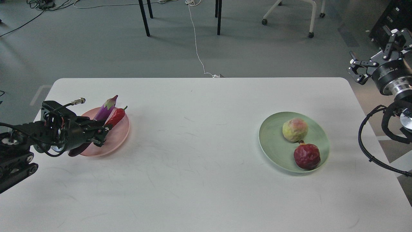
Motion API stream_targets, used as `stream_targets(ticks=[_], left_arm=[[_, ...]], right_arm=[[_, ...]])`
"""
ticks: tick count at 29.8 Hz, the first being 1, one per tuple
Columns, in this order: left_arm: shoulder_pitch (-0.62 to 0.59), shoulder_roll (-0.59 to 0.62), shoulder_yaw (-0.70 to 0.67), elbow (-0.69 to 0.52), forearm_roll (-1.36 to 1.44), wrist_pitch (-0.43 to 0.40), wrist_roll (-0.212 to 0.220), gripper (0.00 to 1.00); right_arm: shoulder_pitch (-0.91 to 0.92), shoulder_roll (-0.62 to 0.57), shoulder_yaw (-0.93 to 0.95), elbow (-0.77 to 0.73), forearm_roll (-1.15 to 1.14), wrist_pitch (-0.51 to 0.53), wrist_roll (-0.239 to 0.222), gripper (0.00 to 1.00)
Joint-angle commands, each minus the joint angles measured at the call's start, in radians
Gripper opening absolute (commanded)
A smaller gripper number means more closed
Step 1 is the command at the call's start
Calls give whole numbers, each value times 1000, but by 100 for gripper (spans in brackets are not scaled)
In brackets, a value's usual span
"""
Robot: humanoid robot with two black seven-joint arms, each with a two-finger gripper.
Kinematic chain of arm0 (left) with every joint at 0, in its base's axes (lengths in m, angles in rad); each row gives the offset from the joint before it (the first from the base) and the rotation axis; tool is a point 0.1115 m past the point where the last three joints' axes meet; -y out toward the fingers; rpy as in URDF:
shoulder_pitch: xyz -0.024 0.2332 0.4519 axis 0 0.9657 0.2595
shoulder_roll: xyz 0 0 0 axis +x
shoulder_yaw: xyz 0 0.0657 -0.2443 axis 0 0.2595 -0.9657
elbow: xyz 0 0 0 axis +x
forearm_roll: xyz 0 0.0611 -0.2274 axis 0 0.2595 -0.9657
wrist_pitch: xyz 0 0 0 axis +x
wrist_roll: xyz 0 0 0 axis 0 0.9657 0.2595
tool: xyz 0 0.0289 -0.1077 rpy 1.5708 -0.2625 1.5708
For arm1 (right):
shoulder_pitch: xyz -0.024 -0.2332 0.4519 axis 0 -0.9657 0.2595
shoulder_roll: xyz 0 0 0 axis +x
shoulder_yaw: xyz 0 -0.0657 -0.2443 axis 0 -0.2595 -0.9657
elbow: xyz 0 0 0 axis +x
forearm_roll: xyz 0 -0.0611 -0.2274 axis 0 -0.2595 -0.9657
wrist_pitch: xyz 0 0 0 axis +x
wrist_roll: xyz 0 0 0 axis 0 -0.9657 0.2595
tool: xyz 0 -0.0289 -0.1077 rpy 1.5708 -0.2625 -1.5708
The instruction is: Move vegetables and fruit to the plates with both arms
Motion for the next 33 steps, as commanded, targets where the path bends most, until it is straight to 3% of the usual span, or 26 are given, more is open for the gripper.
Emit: stream_targets(ticks=[1, 4, 7, 12, 16, 20, 24, 27, 29, 33], left_arm=[[-2, 4, -12, 0, -71, 26, -74, 75], [-5, 5, -26, 3, -201, 95, -134, 85], [-11, 1, -75, 5, -426, 149, -136, 98], [-34, -7, -101, 68, -831, 149, -135, 98], [-85, -88, -124, 121, -1175, 139, -121, 98], [-119, -153, -176, 218, -1500, 73, -92, 98], [-139, -206, -275, 331, -1735, -99, -85, 98], [-142, -294, -378, 442, -1826, -205, -72, 98], [-145, -346, -441, 492, -1851, -237, -70, 98], [-142, -372, -552, 508, -1863, -257, -64, 98]], right_arm=[[7, 1, -1, -2, -1, 0, 1, 99], [12, 1, 3, -2, -1, 3, 3, 99], [33, 1, 9, -3, -1, -6, 3, 99], [75, 40, 19, -81, 2, -40, 0, 99], [75, 77, 84, -94, 3, -27, 1, 99], [69, 79, 108, -94, 3, 0, -13, 99], [78, 81, 117, -95, 15, 25, -19, 99], [78, 108, 153, -97, 44, 45, -52, 99], [78, 146, 183, -113, 63, 55, -77, 99], [78, 214, 206, -207, 63, 62, -79, 99]])
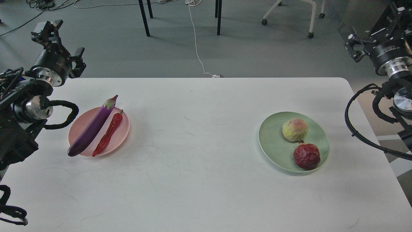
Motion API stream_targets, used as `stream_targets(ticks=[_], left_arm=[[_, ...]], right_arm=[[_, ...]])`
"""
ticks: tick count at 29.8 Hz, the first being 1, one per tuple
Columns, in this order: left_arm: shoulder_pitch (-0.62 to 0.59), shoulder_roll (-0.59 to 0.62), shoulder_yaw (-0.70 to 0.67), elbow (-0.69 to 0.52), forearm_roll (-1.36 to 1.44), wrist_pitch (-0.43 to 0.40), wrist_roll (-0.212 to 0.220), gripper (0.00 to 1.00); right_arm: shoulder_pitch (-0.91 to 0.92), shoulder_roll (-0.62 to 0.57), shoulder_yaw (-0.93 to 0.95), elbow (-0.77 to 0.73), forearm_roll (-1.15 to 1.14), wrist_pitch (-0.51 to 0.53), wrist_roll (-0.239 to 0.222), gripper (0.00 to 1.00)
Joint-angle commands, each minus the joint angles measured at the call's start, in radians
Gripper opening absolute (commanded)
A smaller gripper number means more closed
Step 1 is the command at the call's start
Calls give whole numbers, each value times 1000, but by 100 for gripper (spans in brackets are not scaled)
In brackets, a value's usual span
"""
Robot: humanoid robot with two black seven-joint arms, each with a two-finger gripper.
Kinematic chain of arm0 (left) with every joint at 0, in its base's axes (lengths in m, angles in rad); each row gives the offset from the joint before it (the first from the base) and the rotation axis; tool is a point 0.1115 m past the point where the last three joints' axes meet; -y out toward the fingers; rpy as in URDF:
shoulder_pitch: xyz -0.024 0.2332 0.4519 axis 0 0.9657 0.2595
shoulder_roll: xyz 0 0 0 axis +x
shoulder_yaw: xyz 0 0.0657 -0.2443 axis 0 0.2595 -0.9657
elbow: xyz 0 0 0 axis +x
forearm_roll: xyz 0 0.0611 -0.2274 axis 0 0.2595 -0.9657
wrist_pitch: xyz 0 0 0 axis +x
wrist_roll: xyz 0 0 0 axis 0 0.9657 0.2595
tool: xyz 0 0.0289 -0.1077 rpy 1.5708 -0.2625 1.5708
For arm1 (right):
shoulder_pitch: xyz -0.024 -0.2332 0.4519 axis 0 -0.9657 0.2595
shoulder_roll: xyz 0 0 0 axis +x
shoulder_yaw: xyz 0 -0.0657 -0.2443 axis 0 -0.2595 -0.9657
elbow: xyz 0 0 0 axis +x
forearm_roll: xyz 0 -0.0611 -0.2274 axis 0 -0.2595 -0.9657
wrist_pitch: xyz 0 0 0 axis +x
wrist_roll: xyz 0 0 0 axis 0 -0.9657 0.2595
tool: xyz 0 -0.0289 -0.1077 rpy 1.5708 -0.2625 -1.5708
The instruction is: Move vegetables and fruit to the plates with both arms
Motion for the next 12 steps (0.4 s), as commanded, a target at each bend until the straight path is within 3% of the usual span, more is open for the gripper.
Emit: stream_targets(ticks=[1, 3, 12], left_arm=[[0, -24, -94, 12, -19, -17, 8, 98], [0, -39, -114, 12, -31, -17, 18, 98], [-6, -84, -114, 0, -48, -15, -30, 98]], right_arm=[[0, 55, 14, -74, 2, 13, -4, 99], [-2, 67, 2, -83, 1, 16, -1, 99], [3, 69, -64, -89, -8, 29, -5, 99]])
